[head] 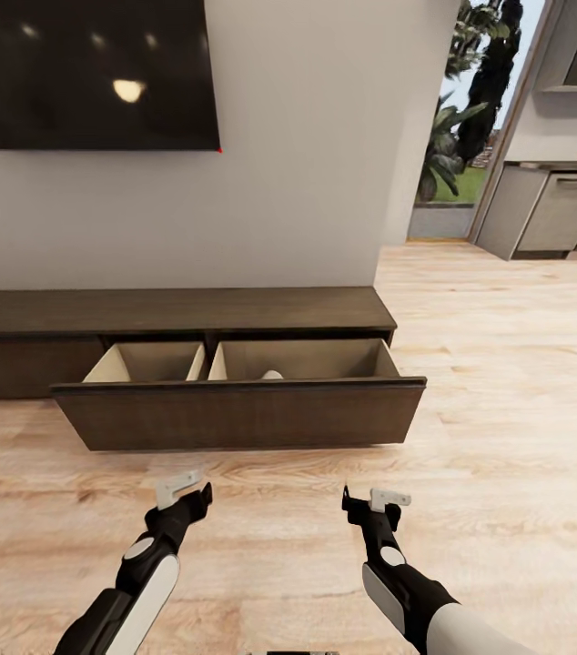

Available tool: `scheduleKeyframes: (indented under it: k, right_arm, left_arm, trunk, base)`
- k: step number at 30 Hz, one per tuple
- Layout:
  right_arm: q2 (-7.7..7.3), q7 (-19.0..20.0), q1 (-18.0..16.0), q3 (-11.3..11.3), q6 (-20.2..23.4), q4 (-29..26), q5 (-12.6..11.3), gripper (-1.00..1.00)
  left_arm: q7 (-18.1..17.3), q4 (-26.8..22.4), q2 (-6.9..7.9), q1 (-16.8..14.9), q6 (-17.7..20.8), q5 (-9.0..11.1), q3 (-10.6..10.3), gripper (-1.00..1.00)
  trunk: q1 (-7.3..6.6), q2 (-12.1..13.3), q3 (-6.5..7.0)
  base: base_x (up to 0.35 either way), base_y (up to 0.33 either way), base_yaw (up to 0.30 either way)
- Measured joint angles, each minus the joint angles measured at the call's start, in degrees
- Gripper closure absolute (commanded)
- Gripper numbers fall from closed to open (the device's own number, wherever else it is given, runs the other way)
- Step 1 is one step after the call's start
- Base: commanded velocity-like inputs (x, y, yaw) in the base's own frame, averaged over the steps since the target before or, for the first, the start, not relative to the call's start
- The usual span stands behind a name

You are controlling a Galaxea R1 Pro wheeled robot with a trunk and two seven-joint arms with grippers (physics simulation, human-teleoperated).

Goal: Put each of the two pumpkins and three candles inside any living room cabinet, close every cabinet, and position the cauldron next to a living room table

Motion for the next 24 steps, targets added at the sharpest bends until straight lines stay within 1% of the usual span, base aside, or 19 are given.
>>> scheduleKeyframes:
  k: [1,4,10,15,19,24]
  right_arm:
    - [-0.01,0.0,0.0,0.0,0.0,0.0,0.0,-1.0]
    - [0.0,0.0,0.0,0.0,0.0,0.0,0.0,-1.0]
    - [-0.02,0.0,0.0,0.0,0.0,0.0,0.0,-1.0]
    - [-0.01,0.0,0.0,0.0,0.1,0.0,0.0,-1.0]
    - [-0.01,0.1,0.0,0.0,0.0,0.0,0.0,-1.0]
    - [-0.01,0.1,0.0,0.0,0.1,0.0,0.0,-1.0]
  left_arm:
    - [0.0,-0.6,0.04,0.1,-0.5,0.0,0.0,-1.0]
    - [0.0,-1.8,0.1,0.3,-1.5,0.0,0.0,-1.0]
    - [0.0,-2.2,0.12,0.4,-1.8,0.0,0.0,-1.0]
    - [-0.1,-2.0,0.04,0.4,-1.8,0.0,0.0,-1.0]
    - [0.0,-1.9,0.03,0.4,-1.8,0.0,0.0,-1.0]
    - [-0.1,-1.6,0.03,0.4,-1.8,0.0,0.1,-1.0]
  trunk:
    - [0.03,0.0,-0.22]
    - [0.02,0.0,-0.23]
    - [0.02,0.0,-0.23]
    - [0.0,0.0,-0.23]
    - [0.01,0.0,-0.23]
    - [0.0,0.0,-0.23]
  base:
    - [0.0,0.0,0.0]
    - [0.0,0.0,0.0]
    - [0.012,0.0,0.0]
    - [0.218,0.0,0.0]
    - [0.12,0.0,0.0]
    - [0.244,0.0,0.0]
